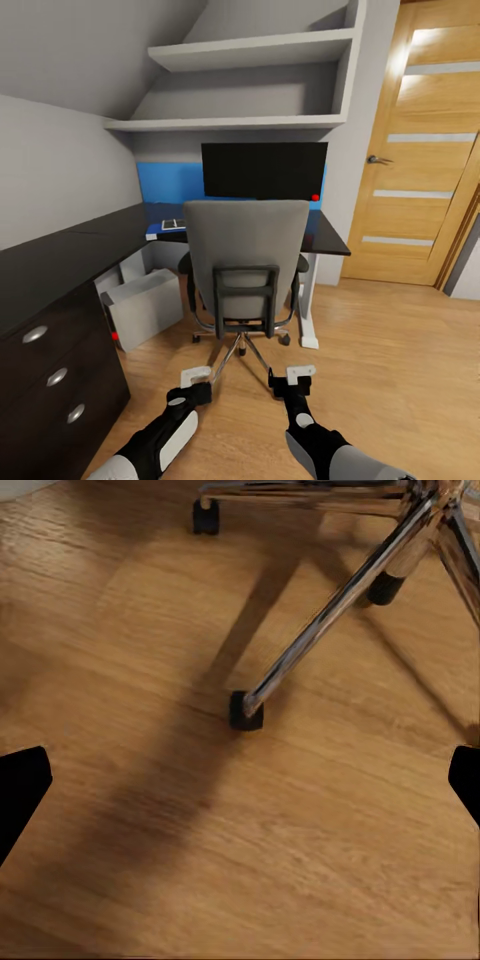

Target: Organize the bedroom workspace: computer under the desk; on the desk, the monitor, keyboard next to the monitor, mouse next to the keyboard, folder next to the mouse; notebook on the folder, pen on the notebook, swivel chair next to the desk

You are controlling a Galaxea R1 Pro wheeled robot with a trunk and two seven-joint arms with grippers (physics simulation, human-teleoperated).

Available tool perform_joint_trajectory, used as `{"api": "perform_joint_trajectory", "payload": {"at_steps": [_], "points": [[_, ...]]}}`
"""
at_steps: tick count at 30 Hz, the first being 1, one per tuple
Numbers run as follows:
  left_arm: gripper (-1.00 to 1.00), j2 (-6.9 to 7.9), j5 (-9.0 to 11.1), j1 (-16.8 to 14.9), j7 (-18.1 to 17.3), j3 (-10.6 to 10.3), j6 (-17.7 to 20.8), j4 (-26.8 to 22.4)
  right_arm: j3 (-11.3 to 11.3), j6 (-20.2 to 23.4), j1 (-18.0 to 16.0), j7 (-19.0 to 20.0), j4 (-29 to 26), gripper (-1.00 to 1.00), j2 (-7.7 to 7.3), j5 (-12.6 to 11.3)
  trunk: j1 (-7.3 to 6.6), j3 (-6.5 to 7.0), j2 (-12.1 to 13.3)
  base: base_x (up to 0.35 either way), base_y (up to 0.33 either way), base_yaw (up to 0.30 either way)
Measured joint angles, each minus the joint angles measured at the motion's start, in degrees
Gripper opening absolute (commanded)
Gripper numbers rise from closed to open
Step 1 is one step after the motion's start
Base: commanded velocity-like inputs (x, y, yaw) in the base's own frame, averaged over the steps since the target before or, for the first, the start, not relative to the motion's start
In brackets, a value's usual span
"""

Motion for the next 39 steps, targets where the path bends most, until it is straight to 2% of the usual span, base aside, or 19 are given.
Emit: {"api": "perform_joint_trajectory", "payload": {"at_steps": [3, 4, 6, 8, 11, 12, 16, 19, 24, 25, 27, 31, 32, 39], "points": [[1.00, 0.01, -0.03, -0.01, -0.17, 2.62, 0.02, -0.14, -0.01, 0.00, 0.00, 0.00, 0.03, 1.00, -0.15, 0.01, -0.66, 0.54, 1.20, -0.006, 0.000, 0.000], [1.00, 0.10, -0.35, -0.01, -0.18, 4.79, -0.03, -0.23, 0.06, -0.04, 0.00, -0.06, 1.50, 1.00, -2.90, -0.17, -0.88, 0.71, 1.60, 0.000, 0.000, 0.000], [1.00, 0.08, -0.27, 0.00, -0.14, 4.85, -0.05, -0.02, -0.05, -0.60, 0.00, -0.07, 4.75, 1.00, -4.51, -0.19, -1.32, 1.07, 2.41, 0.000, 0.000, 0.000], [1.00, 0.24, -0.16, 0.00, -0.15, 4.86, -0.10, 1.21, 0.08, -2.28, -0.01, -0.03, 7.69, 1.00, -4.87, -0.22, -1.76, 1.43, 3.21, 0.000, 0.000, 0.000], [1.00, 0.38, -0.19, 0.00, -0.15, 4.91, -0.18, 4.37, 0.21, -4.52, 0.11, 0.03, 10.46, 1.00, -4.98, -0.21, -2.42, 1.97, 4.41, 0.000, 0.000, 0.000], [1.00, 0.44, -0.21, 0.01, -0.18, 4.97, -0.25, 6.87, 0.17, -5.76, 0.57, 0.05, 11.59, 1.00, -5.02, -0.25, -2.64, 2.14, 4.81, 0.000, 0.000, 0.000], [1.00, 0.49, -0.21, 0.00, -0.26, 4.98, -0.60, 11.66, 0.17, -7.28, 2.96, 0.07, 12.76, 1.00, -5.18, -0.29, -3.52, 2.86, 6.41, 0.000, 0.000, 0.000], [1.00, 0.49, -0.10, -0.01, -0.33, 4.97, -2.95, 16.23, 0.15, -8.11, 5.52, 0.06, 13.14, 1.00, -5.28, -0.30, -4.18, 3.40, 7.62, 0.000, 0.000, 0.000], [1.00, 0.39, -0.46, -0.01, -0.72, 4.91, -9.09, 22.82, 0.17, -9.40, 7.00, 0.07, 13.35, 1.00, -5.35, -0.27, -5.27, 4.30, 9.62, 0.000, 0.000, 0.000], [1.00, 0.33, -0.45, 0.00, -1.53, 4.92, -12.05, 25.47, 0.13, -9.74, 7.43, 0.07, 13.40, 1.00, -5.38, -0.27, -5.49, 4.48, 10.02, 0.000, 0.000, 0.000], [1.00, 0.26, -0.44, -0.01, -2.92, 4.91, -14.92, 28.26, 0.11, -9.96, 7.94, 0.07, 13.43, 1.00, -5.43, -0.26, -5.93, 4.84, 10.82, 0.000, 0.000, 0.000], [1.00, 0.28, -0.24, -0.02, -6.93, 4.91, -18.64, 32.13, 0.10, -10.20, 8.94, 0.07, 13.47, 1.00, -5.66, -0.27, -6.81, 5.56, 12.43, 0.000, 0.000, 0.000], [1.00, 0.33, -0.16, -0.02, -8.87, 4.94, -19.56, 33.08, 0.08, -10.26, 9.34, 0.07, 13.48, 1.00, -5.83, -0.31, -7.03, 5.74, 12.83, 0.000, 0.000, 0.000], [1.00, 0.51, -0.03, 0.02, -12.41, 5.01, -20.88, 34.51, 0.17, -10.34, 10.42, 0.07, 13.49, 1.00, -6.14, -0.39, -8.57, 7.00, 15.64, 0.000, 0.000, 0.000]]}}
